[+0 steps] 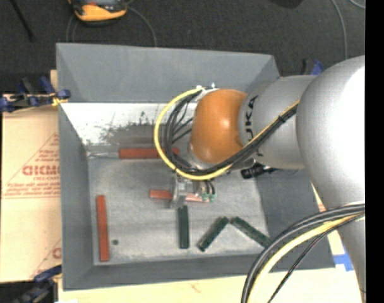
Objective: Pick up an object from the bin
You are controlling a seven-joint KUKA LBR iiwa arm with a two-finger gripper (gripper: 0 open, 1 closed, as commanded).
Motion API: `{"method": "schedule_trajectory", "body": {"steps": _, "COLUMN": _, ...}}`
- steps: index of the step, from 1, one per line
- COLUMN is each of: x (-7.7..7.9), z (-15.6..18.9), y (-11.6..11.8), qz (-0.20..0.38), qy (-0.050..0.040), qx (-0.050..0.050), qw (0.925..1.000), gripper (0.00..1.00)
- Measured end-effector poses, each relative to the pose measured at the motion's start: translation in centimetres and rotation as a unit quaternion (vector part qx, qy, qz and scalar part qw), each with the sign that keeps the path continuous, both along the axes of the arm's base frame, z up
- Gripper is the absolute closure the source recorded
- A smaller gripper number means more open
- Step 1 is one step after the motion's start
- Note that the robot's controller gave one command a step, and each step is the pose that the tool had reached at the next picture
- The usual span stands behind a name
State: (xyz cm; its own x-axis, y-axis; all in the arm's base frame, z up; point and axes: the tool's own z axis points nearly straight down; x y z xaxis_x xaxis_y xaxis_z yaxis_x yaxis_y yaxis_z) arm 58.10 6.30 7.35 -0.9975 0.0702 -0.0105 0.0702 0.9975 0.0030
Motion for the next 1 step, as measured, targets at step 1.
{"method": "schedule_trajectory", "body": {"steps": 1, "x": 0.00, "z": 0.00, "y": 0.00, "qz": -0.001, "qy": 0.0000, "qx": 0.000, "qw": 1.0000, "gripper": 1.00}}
